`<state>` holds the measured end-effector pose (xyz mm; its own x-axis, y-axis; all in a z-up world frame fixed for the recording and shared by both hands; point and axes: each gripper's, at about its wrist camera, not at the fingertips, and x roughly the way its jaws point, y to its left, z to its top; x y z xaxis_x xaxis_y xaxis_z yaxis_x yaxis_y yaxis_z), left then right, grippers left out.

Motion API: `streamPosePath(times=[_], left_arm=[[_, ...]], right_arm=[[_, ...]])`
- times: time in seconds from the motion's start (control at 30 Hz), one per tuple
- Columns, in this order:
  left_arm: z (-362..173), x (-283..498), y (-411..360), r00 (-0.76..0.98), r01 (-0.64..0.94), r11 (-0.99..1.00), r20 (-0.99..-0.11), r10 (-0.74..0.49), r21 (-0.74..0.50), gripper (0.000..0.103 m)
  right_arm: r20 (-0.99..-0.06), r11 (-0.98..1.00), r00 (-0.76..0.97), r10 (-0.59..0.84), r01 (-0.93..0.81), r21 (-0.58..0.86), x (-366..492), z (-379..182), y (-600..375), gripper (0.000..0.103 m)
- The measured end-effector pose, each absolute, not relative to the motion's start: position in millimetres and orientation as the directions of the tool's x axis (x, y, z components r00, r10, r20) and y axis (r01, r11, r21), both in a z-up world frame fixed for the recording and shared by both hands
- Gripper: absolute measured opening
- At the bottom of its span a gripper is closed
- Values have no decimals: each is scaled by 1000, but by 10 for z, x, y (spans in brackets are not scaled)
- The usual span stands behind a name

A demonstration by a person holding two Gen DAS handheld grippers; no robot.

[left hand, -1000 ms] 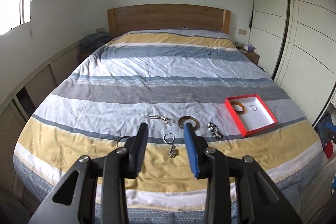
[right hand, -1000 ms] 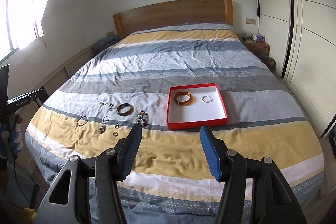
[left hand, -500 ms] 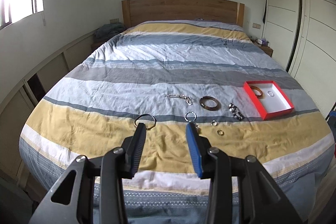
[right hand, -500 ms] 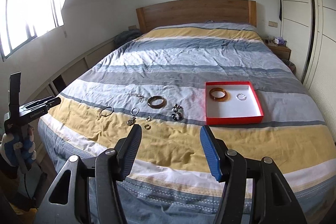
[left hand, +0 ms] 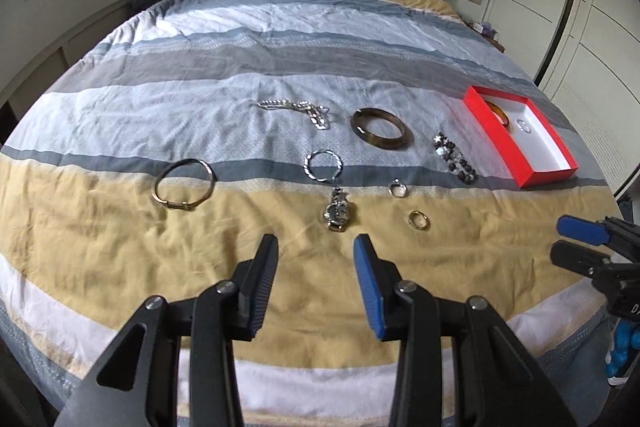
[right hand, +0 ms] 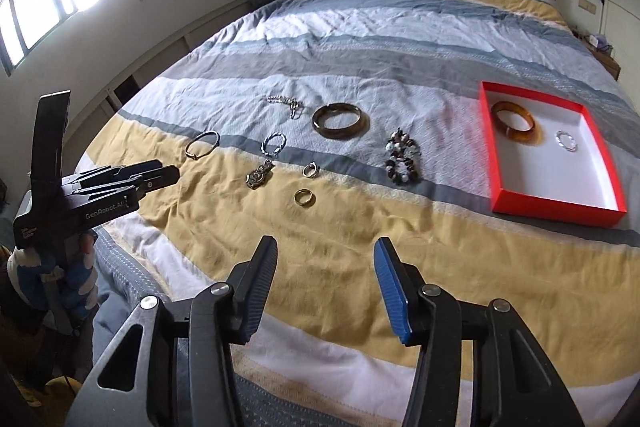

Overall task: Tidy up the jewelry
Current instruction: 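Move both open tools back over the remaining jewelry on the duvet, then grasp the silver watch with the left tool while the right tool grasps the gold ring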

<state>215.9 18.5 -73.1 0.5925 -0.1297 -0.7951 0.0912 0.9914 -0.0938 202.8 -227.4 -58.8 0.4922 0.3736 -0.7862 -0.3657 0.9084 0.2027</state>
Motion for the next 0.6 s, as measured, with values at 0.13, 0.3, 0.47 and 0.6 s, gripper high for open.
streamPosePath(times=[0.13,0.3,0.47,0.6], left_arm=[[-952,2412,48,554,139,985,-816,-165,-105,37],[-1218,2681,-26,512,168,981,-842,-171,-97,37],[-1421,2884,-32,489,177,981,-858,-158,-80,37],[-1500,2954,-49,482,212,976,-863,-153,-54,24]], right_arm=[[-811,893,438,388,-396,213,2307,-891,-2077,50],[-830,877,384,404,-420,232,2539,-1185,-1926,47],[-839,862,349,418,-444,244,2676,-1384,-1819,45],[-843,851,334,421,-466,241,2767,-1487,-1732,43]])
